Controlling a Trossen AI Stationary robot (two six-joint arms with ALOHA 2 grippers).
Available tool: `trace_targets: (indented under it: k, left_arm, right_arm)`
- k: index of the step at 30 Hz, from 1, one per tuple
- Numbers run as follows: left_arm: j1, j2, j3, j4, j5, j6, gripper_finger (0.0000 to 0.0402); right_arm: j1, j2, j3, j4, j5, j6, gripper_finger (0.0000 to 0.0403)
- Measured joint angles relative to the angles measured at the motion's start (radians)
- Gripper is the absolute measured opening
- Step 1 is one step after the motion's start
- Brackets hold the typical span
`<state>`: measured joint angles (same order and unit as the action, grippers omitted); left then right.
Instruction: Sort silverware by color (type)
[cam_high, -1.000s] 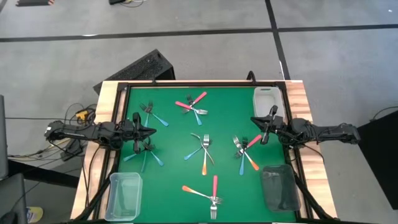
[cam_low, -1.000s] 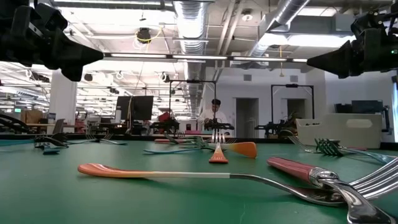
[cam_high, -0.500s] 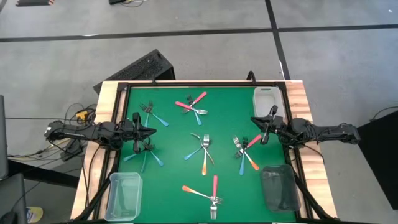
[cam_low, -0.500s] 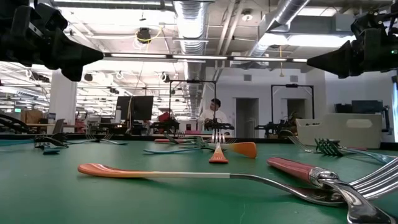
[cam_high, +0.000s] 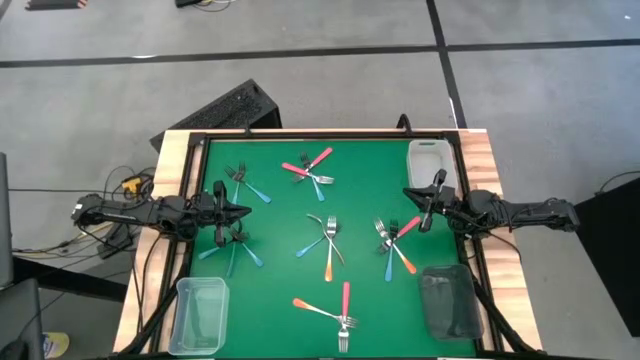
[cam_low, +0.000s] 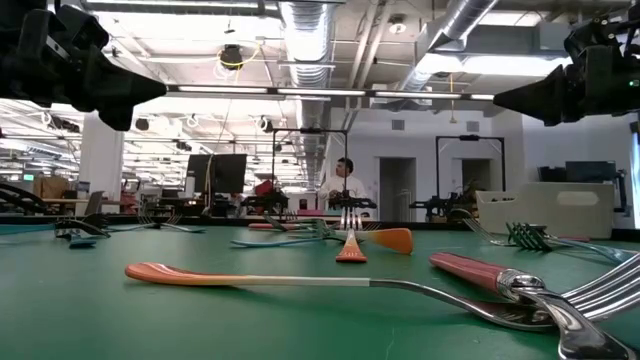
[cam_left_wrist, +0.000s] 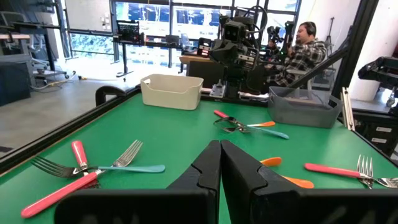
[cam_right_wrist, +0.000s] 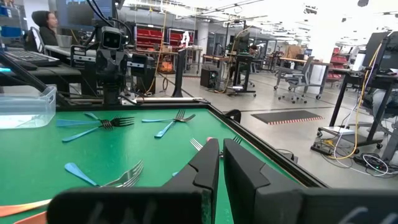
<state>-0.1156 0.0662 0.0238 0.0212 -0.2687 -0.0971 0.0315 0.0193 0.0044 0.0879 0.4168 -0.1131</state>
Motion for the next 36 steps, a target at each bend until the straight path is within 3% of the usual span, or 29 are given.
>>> trace_targets:
  k: [3, 7, 10, 16, 19, 28, 36]
  left_arm:
    - [0.000, 0.000, 0.000, 0.003, -0.010, 0.048, 0.0000]
    - [0.000, 0.000, 0.000, 0.024, -0.016, 0.130, 0.0000]
    - [0.000, 0.000, 0.000, 0.035, -0.021, 0.183, 0.0000]
    - [0.007, 0.001, -0.001, 0.084, -0.207, 0.272, 0.0000]
    - [0.045, 0.016, -0.001, 0.156, -0.219, 0.285, 0.0000]
    - [0.237, 0.192, -0.001, 0.303, -0.193, 0.231, 0.0028]
    - [0.382, 0.431, -0.001, 0.535, -0.072, 0.203, 0.0090]
  right_arm:
    - [0.000, 0.000, 0.000, 0.000, 0.000, 0.021, 0.0049]
    - [0.000, 0.000, 0.000, 0.000, 0.001, 0.240, 0.0049]
    - [-0.015, 0.000, 0.000, 0.027, 0.039, 0.254, 0.0049]
    - [-0.064, 0.001, 0.008, 0.058, 0.063, 0.275, 0.0049]
    - [-0.096, 0.036, 0.052, -0.039, 0.060, 0.344, 0.0050]
    - [-0.113, 0.333, 0.159, -0.173, -0.010, 0.454, 0.0090]
    - [-0.105, 0.613, 0.374, -0.465, -0.030, 0.769, 0.0129]
